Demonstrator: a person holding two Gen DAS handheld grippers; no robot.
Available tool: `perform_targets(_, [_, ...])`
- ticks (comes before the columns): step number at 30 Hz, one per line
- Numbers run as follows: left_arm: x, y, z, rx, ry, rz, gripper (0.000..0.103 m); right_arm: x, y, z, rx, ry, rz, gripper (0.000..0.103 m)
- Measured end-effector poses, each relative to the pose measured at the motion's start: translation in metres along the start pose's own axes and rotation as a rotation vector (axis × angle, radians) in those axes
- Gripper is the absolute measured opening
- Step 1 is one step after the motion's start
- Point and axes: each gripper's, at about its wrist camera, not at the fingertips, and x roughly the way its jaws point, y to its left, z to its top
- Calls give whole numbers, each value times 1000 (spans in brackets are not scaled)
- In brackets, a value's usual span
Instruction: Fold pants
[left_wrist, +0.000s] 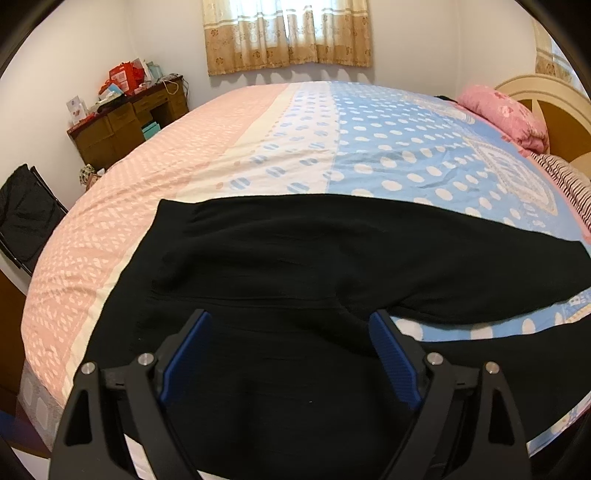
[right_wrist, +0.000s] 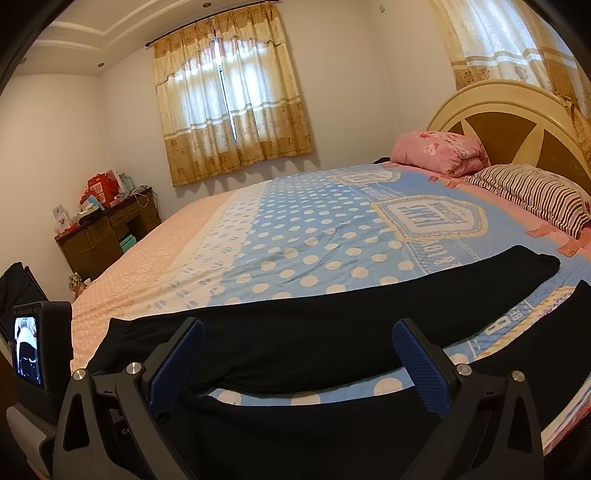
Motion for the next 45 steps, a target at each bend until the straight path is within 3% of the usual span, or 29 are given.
perform_targets(45, [-2, 4, -4, 19, -3, 48, 90, 2, 3, -3, 6, 34, -8, 102])
